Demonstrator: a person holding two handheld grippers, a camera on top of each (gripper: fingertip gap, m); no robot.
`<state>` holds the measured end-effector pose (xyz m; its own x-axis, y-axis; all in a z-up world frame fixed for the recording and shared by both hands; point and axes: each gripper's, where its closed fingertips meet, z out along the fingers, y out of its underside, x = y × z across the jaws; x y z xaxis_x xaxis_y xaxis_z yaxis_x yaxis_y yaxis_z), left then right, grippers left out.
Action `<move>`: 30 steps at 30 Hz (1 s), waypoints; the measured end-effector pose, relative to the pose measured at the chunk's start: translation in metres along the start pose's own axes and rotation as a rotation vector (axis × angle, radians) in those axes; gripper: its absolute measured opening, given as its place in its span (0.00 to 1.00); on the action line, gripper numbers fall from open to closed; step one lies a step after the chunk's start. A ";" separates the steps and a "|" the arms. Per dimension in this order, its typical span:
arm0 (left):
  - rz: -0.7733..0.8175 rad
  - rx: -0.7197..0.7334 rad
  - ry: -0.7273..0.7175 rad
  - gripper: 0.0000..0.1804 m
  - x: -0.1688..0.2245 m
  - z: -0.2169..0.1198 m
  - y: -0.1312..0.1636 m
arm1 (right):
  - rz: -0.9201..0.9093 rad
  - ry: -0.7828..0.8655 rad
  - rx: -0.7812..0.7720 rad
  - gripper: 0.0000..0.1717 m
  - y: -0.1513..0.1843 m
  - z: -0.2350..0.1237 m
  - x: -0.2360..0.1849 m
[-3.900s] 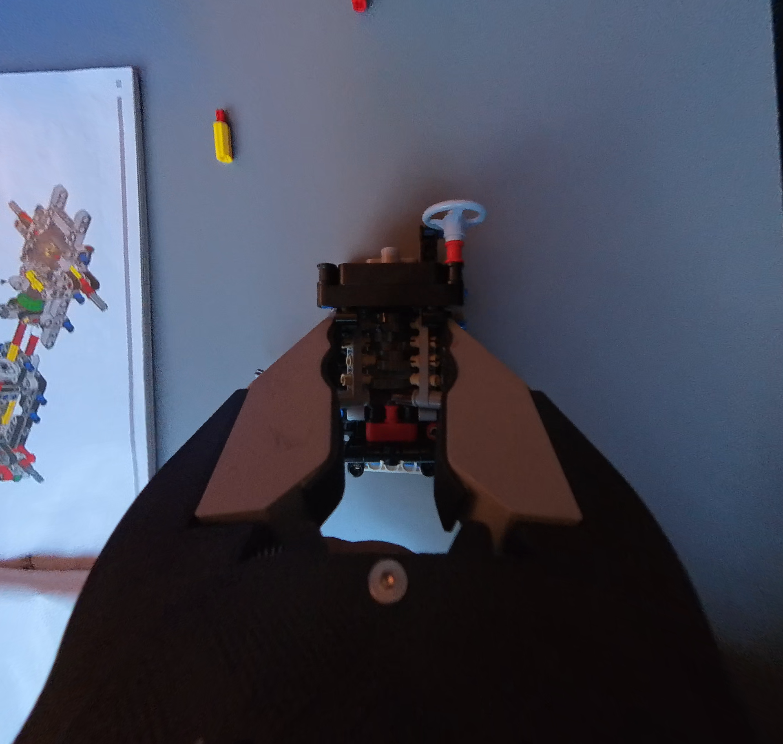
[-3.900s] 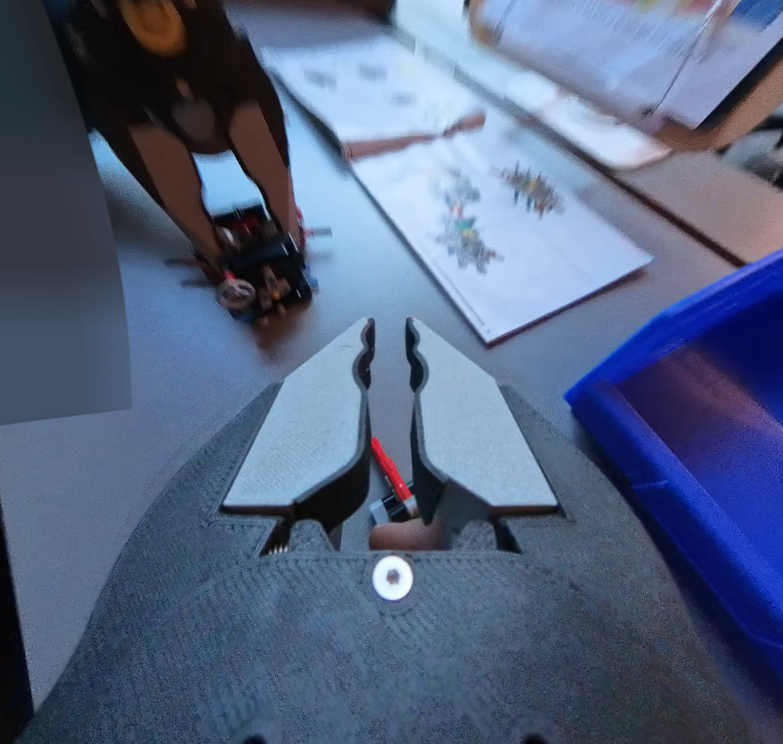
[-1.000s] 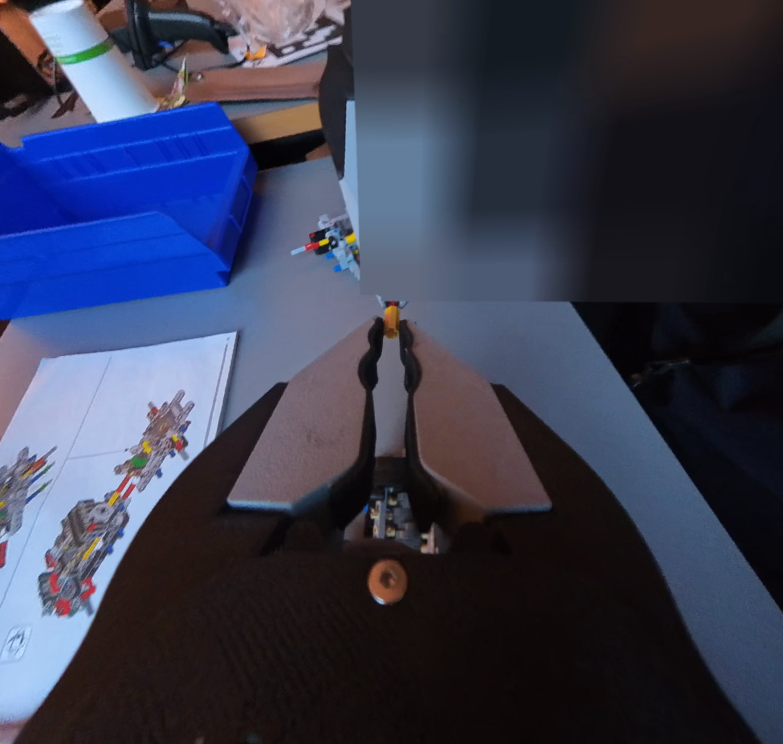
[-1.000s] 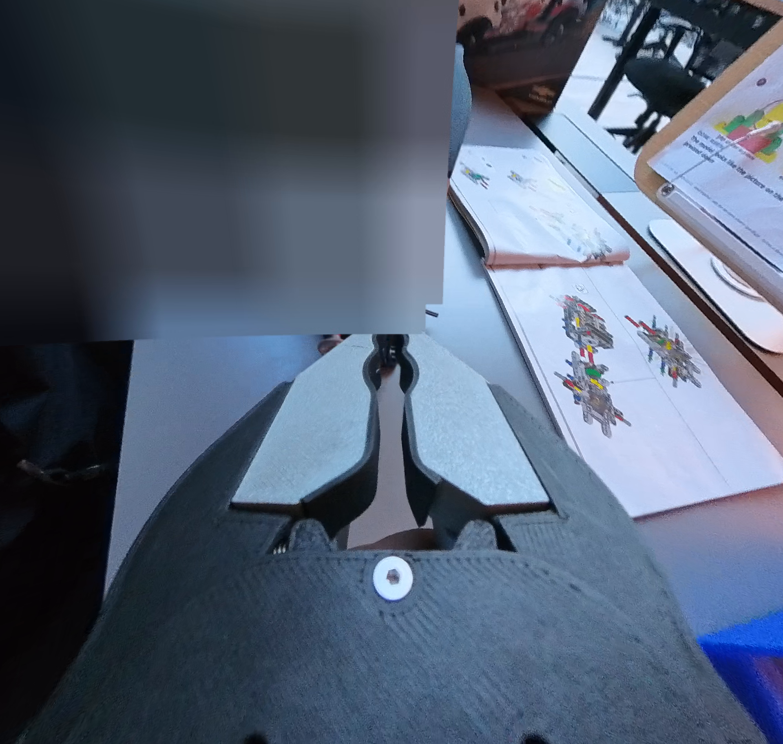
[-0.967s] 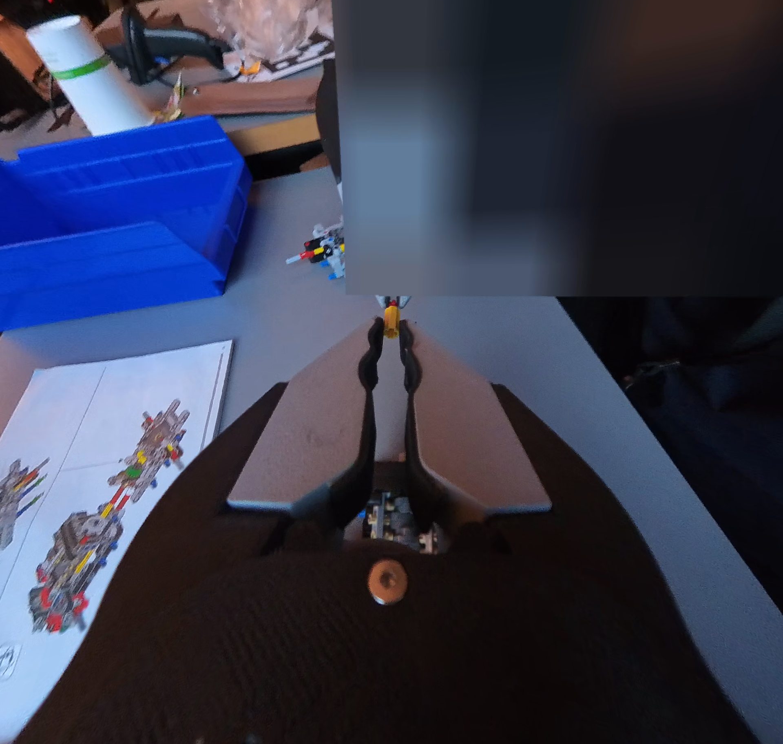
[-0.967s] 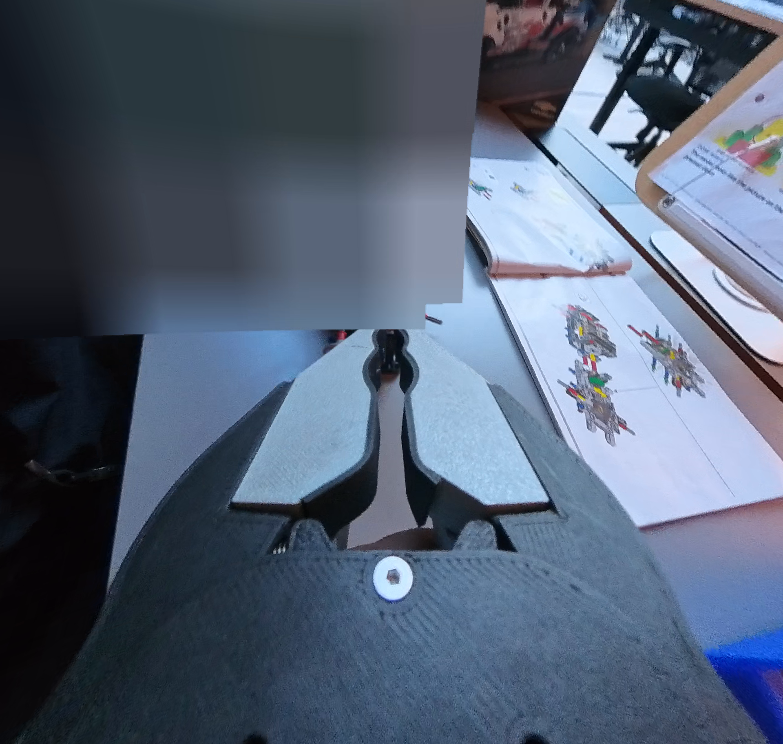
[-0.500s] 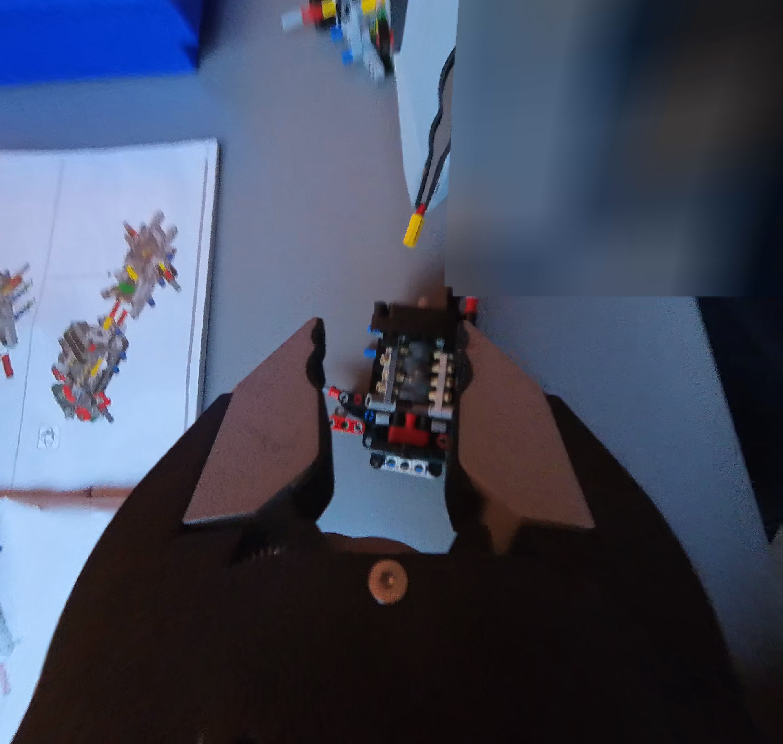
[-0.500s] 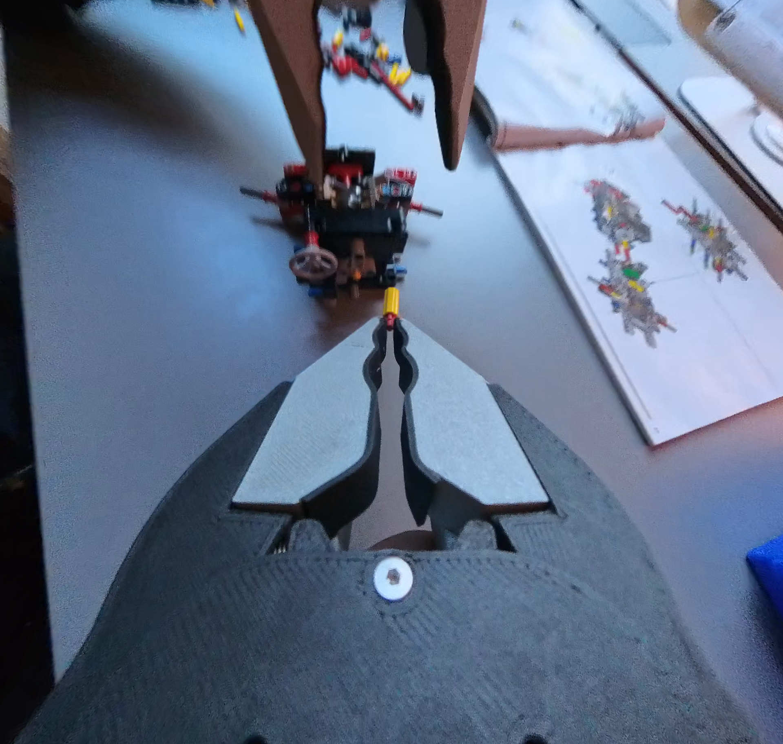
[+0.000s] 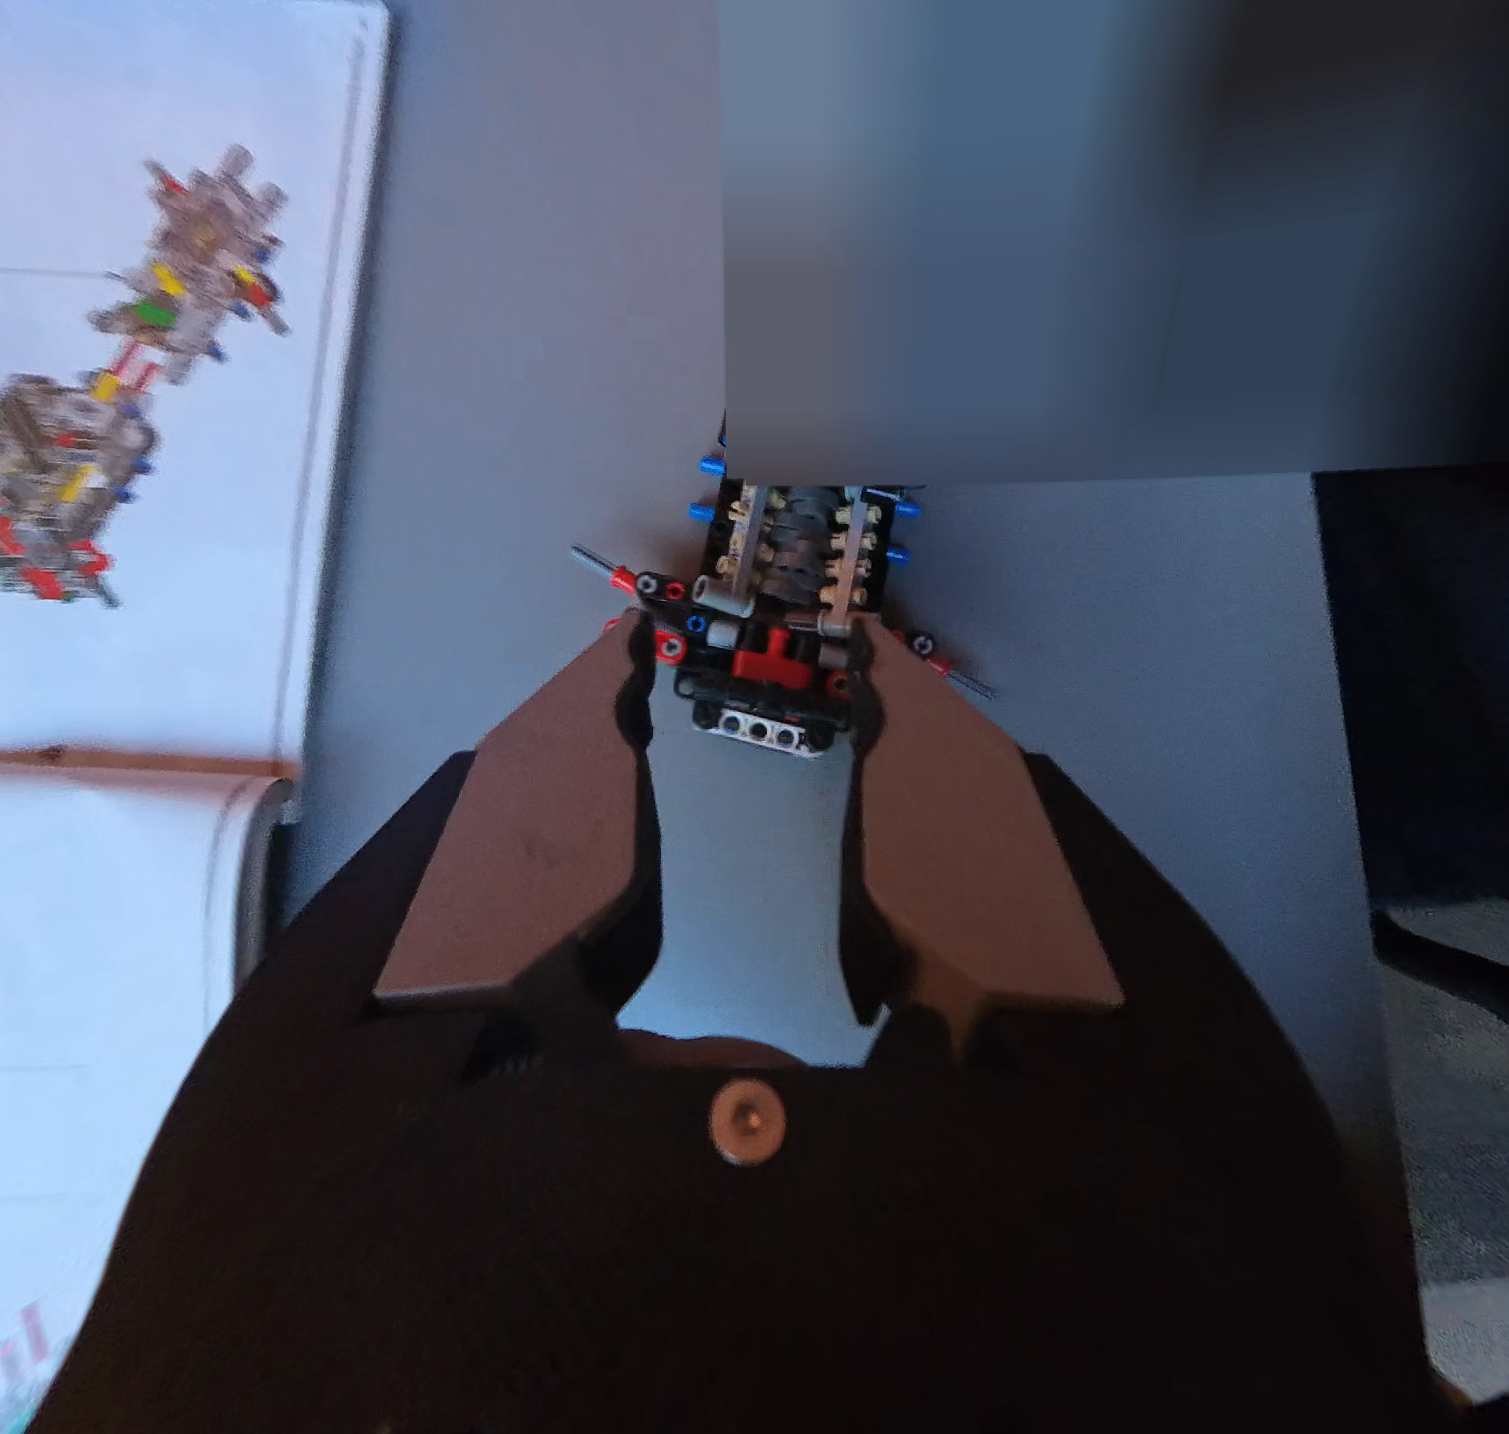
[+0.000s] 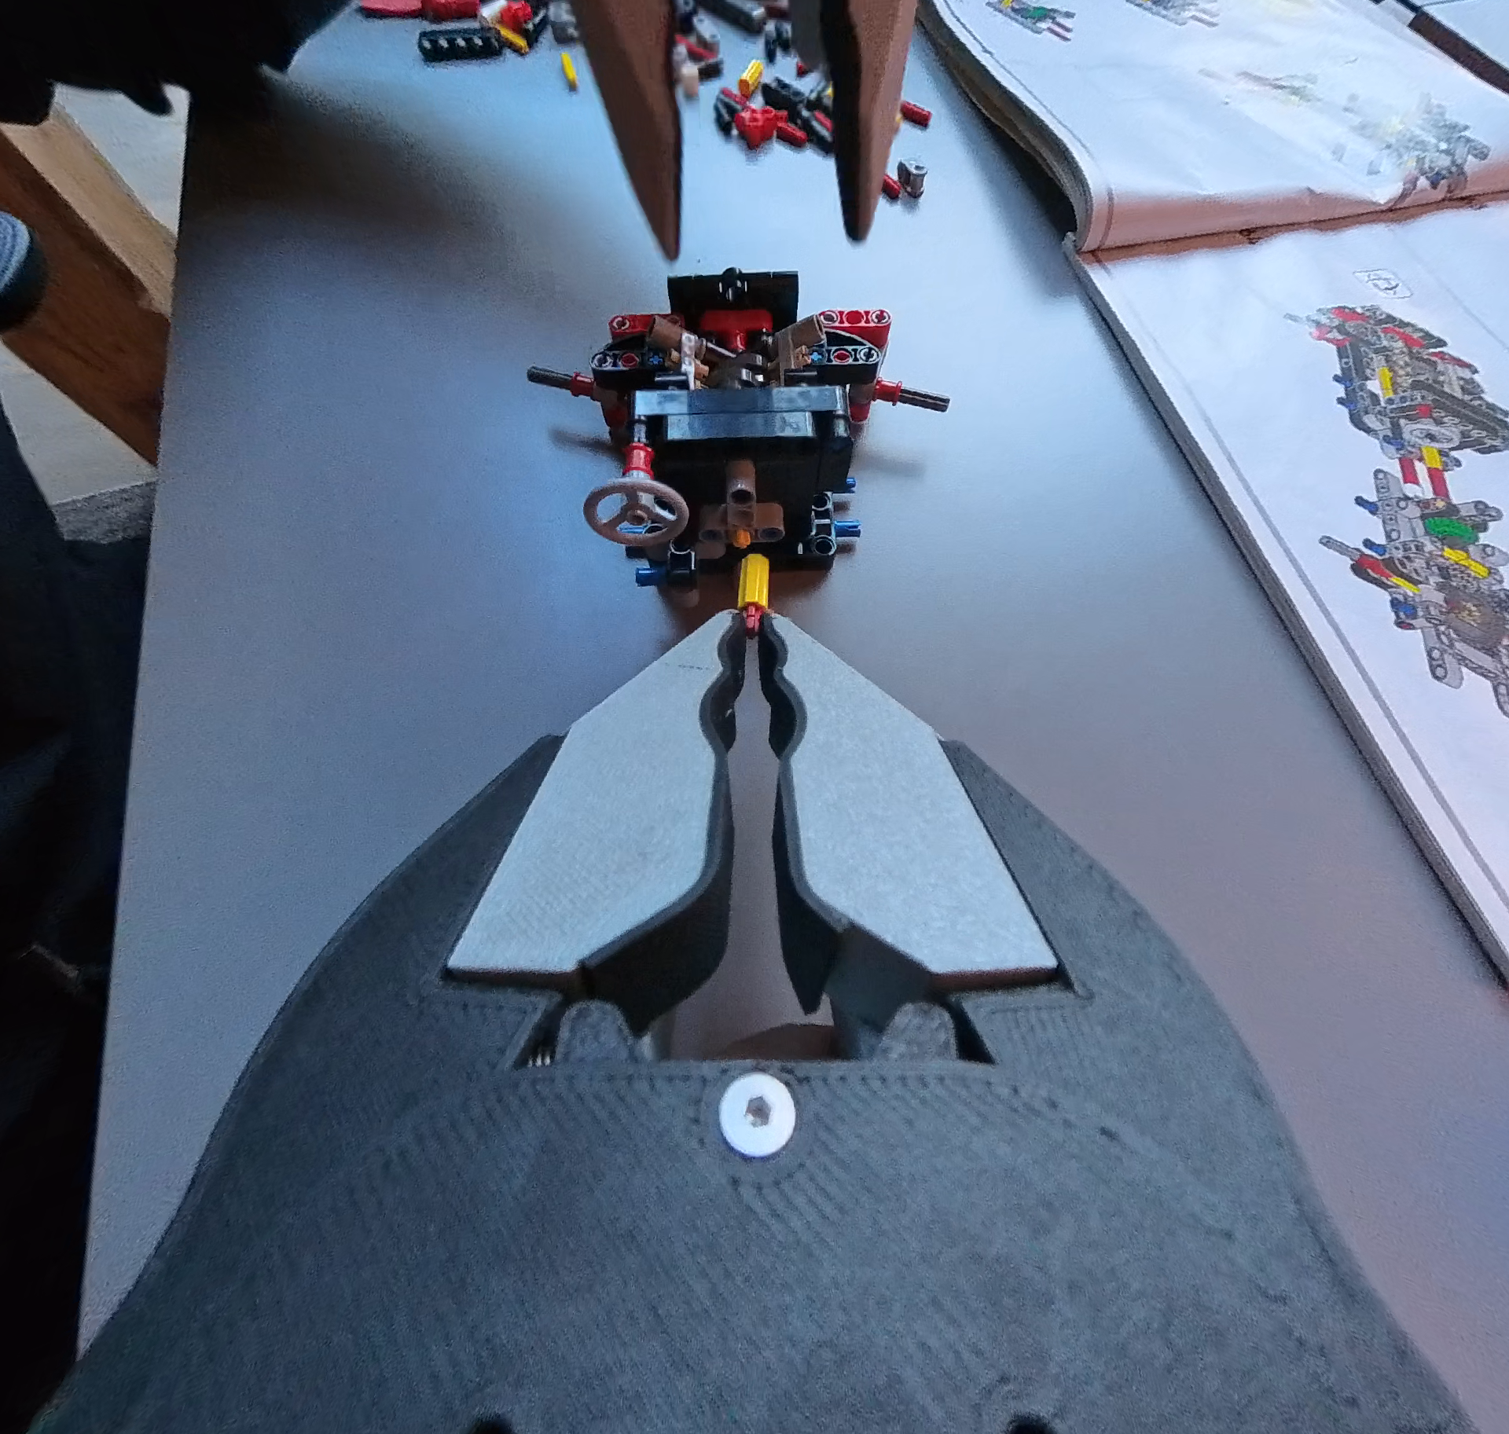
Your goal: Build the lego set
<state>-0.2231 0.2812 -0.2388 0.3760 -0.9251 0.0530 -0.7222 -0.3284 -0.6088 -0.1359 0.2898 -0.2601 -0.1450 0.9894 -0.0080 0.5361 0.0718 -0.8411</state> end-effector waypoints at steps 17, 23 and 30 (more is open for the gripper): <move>0.071 -0.044 0.062 0.37 0.023 0.023 -0.012 | -0.014 -0.071 -0.027 0.00 0.001 0.005 -0.011; 0.095 -0.126 0.046 0.28 0.025 0.040 -0.002 | -0.004 -0.083 -0.023 0.00 0.001 0.005 -0.011; 0.086 -0.111 0.068 0.23 0.026 0.042 -0.002 | 0.003 -0.087 -0.024 0.00 0.001 0.005 -0.011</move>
<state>-0.1877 0.2653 -0.2692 0.2725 -0.9603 0.0598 -0.8111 -0.2627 -0.5225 -0.1379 0.2782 -0.2637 -0.2142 0.9750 -0.0587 0.5564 0.0724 -0.8277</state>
